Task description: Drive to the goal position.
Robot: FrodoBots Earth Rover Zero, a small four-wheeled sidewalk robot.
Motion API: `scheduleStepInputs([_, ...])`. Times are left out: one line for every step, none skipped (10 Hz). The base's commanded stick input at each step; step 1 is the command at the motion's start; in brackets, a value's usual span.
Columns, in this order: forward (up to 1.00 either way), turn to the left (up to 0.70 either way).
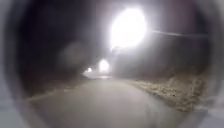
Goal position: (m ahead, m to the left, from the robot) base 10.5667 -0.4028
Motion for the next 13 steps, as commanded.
scheduleStepInputs([1.00,0.09])
scheduleStepInputs([1.00,0.09])
scheduleStepInputs([1.00,0.09])
scheduleStepInputs([1.00,0.09])
scheduleStepInputs([1.00,0.09])
scheduleStepInputs([1.00,0.09])
scheduleStepInputs([1.00,0.09])
scheduleStepInputs([1.00,0.09])
scheduleStepInputs([1.00,0.09])
scheduleStepInputs([1.00,0.07])
scheduleStepInputs([1.00,0.04])
scheduleStepInputs([1.00,0.04])
scheduleStepInputs([1.00,0.04])
